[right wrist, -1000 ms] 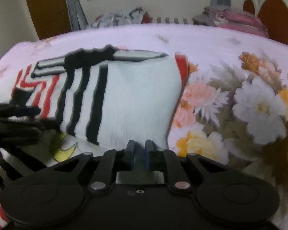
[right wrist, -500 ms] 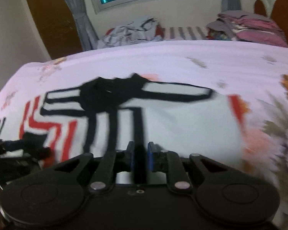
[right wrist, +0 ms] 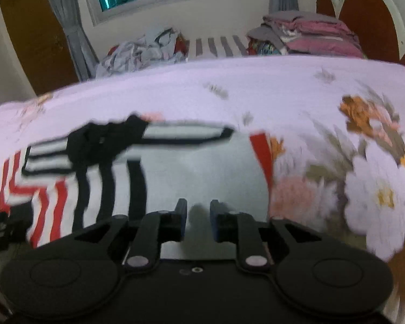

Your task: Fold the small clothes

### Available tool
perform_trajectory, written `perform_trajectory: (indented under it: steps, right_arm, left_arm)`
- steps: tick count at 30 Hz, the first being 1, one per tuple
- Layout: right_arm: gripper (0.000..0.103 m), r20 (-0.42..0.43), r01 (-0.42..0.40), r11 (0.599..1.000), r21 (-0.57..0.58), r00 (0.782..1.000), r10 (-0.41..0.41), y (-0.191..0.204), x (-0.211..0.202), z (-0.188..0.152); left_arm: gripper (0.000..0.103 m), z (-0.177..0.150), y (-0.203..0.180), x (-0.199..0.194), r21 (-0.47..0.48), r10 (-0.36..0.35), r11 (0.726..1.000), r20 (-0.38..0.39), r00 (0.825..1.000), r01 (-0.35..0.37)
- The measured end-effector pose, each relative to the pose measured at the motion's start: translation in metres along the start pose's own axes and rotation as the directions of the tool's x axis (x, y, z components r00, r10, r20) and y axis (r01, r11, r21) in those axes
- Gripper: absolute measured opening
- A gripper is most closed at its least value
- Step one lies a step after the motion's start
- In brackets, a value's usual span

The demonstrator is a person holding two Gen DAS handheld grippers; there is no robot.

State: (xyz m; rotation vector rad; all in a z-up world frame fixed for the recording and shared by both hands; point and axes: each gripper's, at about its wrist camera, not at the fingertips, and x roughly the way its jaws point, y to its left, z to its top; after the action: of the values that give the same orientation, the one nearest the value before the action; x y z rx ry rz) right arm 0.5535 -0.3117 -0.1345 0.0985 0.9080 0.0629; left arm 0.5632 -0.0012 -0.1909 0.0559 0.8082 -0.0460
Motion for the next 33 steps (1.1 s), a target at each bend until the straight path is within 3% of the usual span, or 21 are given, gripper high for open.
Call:
perform_trajectory:
  steps: [6, 9, 13, 17, 20, 24, 27, 29, 31, 33]
  right_arm:
    - [0.021, 0.025, 0.026, 0.998, 0.055, 0.999, -0.027, 0.009, -0.024, -0.01]
    - [0.021, -0.03, 0.045, 0.999, 0.023, 0.999, -0.044, 0.019, -0.025, -0.018]
    - [0.023, -0.015, 0.032, 0.995, 0.093, 0.999, -0.031, 0.019, -0.041, -0.025]
    - [0.024, -0.085, 0.086, 0.991, 0.105, 0.993, -0.078, 0.019, -0.035, -0.034]
    - [0.025, -0.029, 0.043, 0.987, 0.153, 0.999, -0.039, 0.022, -0.053, -0.036]
    - [0.026, -0.005, 0.051, 0.991, 0.128, 0.999, -0.051, 0.033, -0.062, -0.034]
    - [0.026, 0.009, 0.041, 0.992, 0.116, 0.999, -0.043, 0.039, -0.067, -0.032]
    - [0.026, 0.015, 0.037, 0.993, 0.11, 0.999, -0.039, 0.041, -0.068, -0.031]
    - [0.026, 0.011, 0.036, 0.993, 0.116, 0.999, -0.037, 0.042, -0.066, -0.032]
    - [0.026, 0.009, 0.034, 0.991, 0.126, 0.999, -0.036, 0.043, -0.064, -0.033]
  left_arm:
    - [0.067, 0.001, 0.005, -0.007, 0.0, -0.021, 1.0, -0.01, 1.0, 0.021]
    - [0.067, -0.002, 0.009, -0.01, -0.005, -0.037, 0.999, -0.012, 0.999, 0.037]
    - [0.067, -0.004, 0.017, -0.012, 0.003, -0.059, 0.998, -0.015, 0.998, 0.059]
    - [0.067, -0.007, 0.027, -0.014, -0.006, -0.082, 0.997, -0.017, 0.996, 0.082]
    - [0.067, -0.011, 0.036, -0.019, -0.021, -0.088, 0.996, -0.017, 0.996, 0.088]
    - [0.067, -0.017, 0.051, -0.028, -0.042, -0.077, 0.996, -0.007, 0.997, 0.077]
    - [0.067, -0.027, 0.084, -0.046, -0.111, -0.073, 0.991, 0.043, 0.996, 0.078]
    - [0.067, -0.039, 0.116, -0.058, -0.187, -0.03, 0.982, 0.06, 0.998, 0.041]
    - [0.067, -0.055, 0.158, -0.069, -0.291, -0.008, 0.956, 0.06, 0.998, 0.025]
    - [0.067, -0.078, 0.207, -0.083, -0.417, 0.043, 0.909, 0.055, 0.998, -0.016]
